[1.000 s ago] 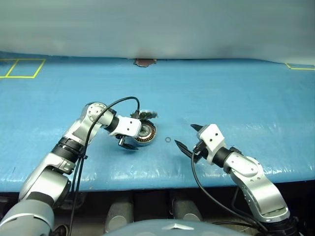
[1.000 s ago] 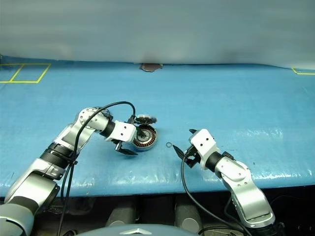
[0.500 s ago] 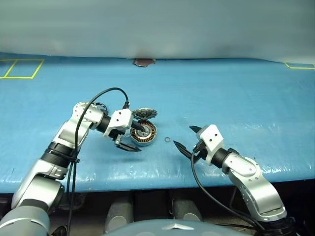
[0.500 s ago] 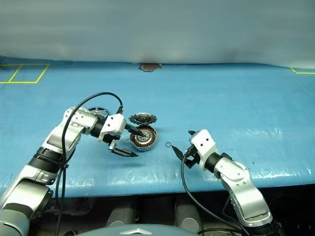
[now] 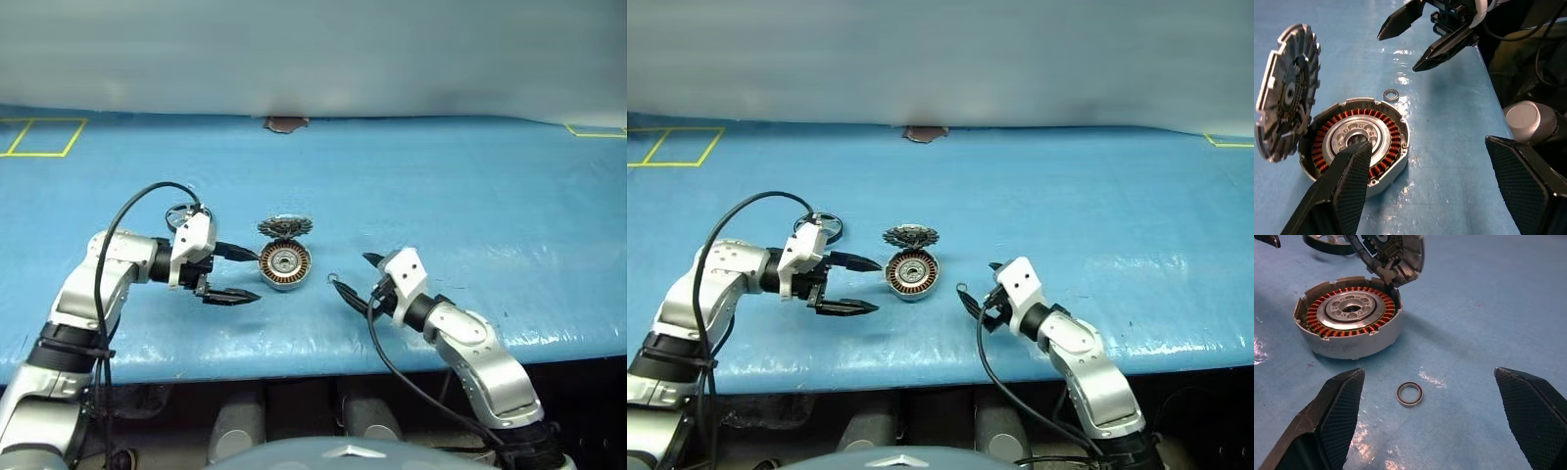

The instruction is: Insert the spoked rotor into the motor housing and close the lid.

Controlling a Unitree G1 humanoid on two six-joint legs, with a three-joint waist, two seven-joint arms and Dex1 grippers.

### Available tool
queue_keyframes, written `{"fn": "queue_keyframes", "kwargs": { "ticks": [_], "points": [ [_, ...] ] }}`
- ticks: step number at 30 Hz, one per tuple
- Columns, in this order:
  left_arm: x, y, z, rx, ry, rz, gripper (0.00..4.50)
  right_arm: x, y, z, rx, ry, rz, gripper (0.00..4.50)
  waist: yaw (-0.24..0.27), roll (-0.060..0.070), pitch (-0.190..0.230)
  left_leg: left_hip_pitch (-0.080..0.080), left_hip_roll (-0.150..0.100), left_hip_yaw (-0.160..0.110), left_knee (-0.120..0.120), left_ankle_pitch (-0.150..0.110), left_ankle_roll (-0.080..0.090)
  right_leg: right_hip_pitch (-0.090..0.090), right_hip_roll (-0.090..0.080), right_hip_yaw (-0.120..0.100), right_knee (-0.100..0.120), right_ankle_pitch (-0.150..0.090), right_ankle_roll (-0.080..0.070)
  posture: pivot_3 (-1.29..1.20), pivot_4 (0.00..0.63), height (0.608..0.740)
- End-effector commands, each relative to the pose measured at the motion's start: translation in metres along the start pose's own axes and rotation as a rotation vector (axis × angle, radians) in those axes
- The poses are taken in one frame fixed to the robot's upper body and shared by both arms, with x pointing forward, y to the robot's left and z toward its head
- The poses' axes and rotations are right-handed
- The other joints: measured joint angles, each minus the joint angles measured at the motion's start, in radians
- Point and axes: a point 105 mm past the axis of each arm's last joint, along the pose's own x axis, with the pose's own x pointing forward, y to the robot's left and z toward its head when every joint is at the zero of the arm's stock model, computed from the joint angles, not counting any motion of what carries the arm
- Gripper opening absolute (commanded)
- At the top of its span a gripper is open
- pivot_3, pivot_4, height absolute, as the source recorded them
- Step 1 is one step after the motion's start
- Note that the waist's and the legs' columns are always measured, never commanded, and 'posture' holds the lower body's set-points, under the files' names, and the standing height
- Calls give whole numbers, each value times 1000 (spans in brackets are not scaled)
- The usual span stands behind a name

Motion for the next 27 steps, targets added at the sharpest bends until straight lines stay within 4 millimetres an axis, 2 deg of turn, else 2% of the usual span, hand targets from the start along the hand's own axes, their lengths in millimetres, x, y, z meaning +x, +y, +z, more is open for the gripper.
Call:
{"fn": "queue_keyframes", "kwargs": {
  "ticks": [1, 5, 12, 19, 22, 26, 27],
  "points": [
    [-4, 1, 7, -19, -122, 71, 4011, 6, 1, 2, -19, -6, 3, 4500, 3, 0, 0, 0, 0, 0, 0, 0, 0, 0, 0, 0, 0, 0, 0, 0, 150, 740],
    [-4, -4, -6, -92, -134, 74, 4011, 11, 2, -1, -14, 6, 13, 4500, 3, 0, 0, 0, 0, 0, 0, 0, 0, 0, -1, 0, 0, 0, 0, 0, 150, 740],
    [-5, 2, -19, -97, -148, 143, 4011, 18, -1, -14, 2, 52, -5, 4500, 2, 0, 0, 0, 0, 1, 0, 0, 0, 0, -1, 0, 0, 0, 0, 0, 150, 740],
    [-1, 4, -18, -88, -165, 158, 4011, 25, -4, -22, 27, 74, -29, 4500, 2, 0, 0, 0, 0, 1, -1, 0, 0, 0, -1, 0, -1, 0, 0, 0, 150, 740],
    [-1, 5, -16, -76, -167, 161, 4038, 24, -4, -29, 24, 111, -31, 3922, 1, 0, 0, 0, 0, 1, -1, 0, 0, 0, -1, 0, -1, 0, 0, 0, 150, 740],
    [-2, 5, -15, -66, -165, 155, 4038, 22, -2, -31, 12, 122, -26, 2642, 1, 0, 0, 0, 0, 1, -1, 0, 0, 0, -1, 0, -1, 0, 0, 0, 150, 740],
    [-2, 5, -15, -62, -164, 155, 4038, 22, -2, -31, 9, 124, -26, 2642, 1, 0, 0, 0, 0, 1, -1, 0, 0, 0, -1, 0, -1, 0, 0, 0, 150, 740]
  ]
}}
